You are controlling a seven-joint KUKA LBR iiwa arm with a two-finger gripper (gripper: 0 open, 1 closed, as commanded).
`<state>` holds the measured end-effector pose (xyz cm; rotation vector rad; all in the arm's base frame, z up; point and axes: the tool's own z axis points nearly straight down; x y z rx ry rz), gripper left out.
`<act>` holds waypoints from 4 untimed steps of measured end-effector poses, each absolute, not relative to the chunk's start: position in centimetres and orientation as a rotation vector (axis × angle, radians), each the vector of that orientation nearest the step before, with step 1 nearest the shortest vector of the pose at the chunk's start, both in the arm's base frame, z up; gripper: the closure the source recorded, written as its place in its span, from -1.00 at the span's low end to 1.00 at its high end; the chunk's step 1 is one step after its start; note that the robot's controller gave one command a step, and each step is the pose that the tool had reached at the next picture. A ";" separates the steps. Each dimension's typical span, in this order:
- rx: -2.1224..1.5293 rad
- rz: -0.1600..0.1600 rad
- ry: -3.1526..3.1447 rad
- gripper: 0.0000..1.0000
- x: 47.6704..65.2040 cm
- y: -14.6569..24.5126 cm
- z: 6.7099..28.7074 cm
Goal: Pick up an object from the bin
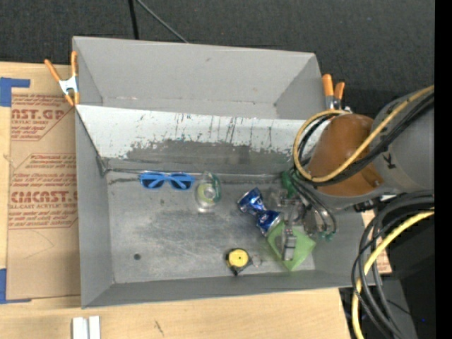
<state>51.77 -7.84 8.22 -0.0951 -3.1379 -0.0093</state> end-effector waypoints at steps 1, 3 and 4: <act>-0.526 -0.001 -3.095 -1.00 49.1 -8.8 6.9; -0.337 0.000 -3.123 1.00 48.0 -7.0 6.9; -0.680 -0.018 -3.063 1.00 50.5 -9.2 8.4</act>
Offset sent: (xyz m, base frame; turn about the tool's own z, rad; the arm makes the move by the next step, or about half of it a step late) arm -0.0263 -0.0106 -0.0122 0.2760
